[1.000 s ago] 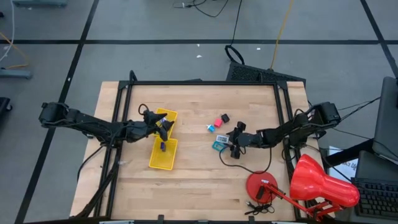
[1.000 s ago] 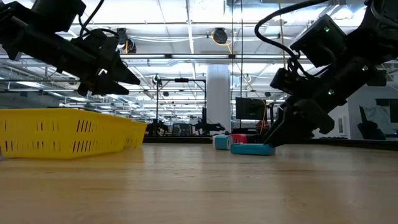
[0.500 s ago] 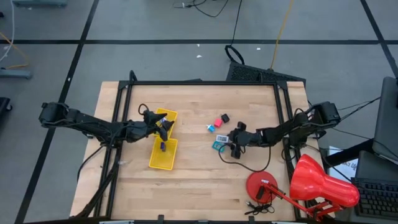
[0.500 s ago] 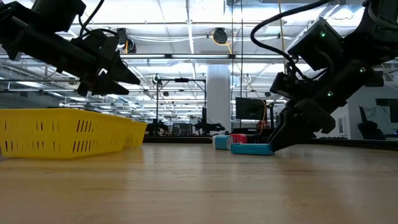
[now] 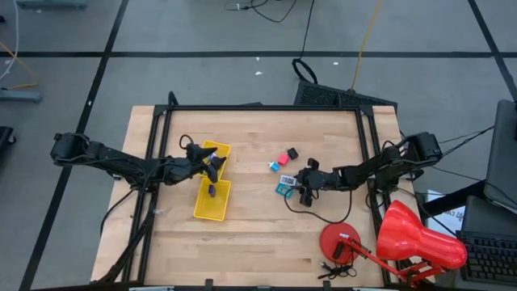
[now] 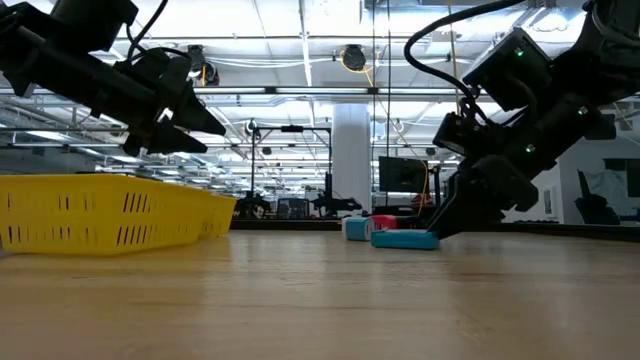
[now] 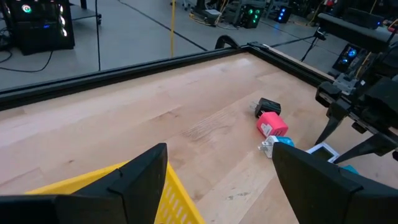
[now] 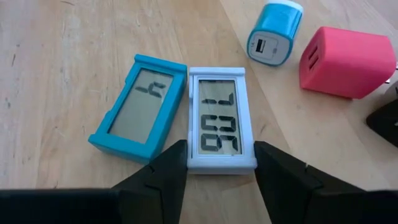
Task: Pick & Place Office items
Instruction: Put the white timer into the bottom yellow basket
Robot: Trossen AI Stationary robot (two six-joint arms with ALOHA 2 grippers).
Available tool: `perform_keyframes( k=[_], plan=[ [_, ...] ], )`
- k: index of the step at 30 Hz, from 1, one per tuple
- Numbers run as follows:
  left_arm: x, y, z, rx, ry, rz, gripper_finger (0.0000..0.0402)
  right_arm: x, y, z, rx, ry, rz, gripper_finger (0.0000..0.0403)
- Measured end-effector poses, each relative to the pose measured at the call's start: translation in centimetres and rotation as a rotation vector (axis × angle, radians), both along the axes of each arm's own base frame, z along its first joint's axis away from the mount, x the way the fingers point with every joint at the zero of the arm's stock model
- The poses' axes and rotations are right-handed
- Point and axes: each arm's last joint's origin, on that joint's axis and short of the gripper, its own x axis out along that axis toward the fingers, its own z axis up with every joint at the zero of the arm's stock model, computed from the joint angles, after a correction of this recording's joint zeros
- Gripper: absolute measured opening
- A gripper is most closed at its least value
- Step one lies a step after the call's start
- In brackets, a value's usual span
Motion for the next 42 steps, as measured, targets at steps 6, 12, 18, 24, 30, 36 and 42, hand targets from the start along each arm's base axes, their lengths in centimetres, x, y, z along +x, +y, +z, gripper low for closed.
perform_keyframes(
  k=[6, 12, 18, 24, 30, 36, 42],
  plan=[
    [0.0, 0.0, 0.0, -0.023, -0.016, 0.007, 0.0294, 0.0, 0.0, 0.0, -0.007, 0.002, 0.012, 0.0147],
    [0.1, -0.1, 0.0, -0.051, -0.023, -0.032, 0.0294, -0.2, 0.0, 1.7, -0.032, -0.048, 0.039, 0.0147],
    [0.1, -0.1, 0.1, -0.084, -0.056, -0.031, 0.0294, -0.5, 0.4, 3.9, -0.076, -0.143, 0.084, 0.0147],
    [0.3, -0.2, 0.0, -0.154, -0.093, -0.046, 0.0294, -0.7, 1.8, 5.0, -0.235, -0.195, 0.138, 0.0147],
    [1.3, -0.6, 0.0, -0.253, -0.198, -0.139, 0.0294, -0.6, 2.5, 5.7, -0.380, -0.243, 0.117, 0.0147],
    [3.0, -1.1, 0.2, -0.361, -0.319, -0.279, 0.0294, -0.6, 2.9, 6.2, -0.490, -0.254, 0.091, 0.0147],
    [6.8, -1.7, 1.3, -0.382, -0.242, -0.355, 0.0294, -0.5, 3.5, 7.0, -0.523, -0.328, 0.107, 0.0147]
  ],
)
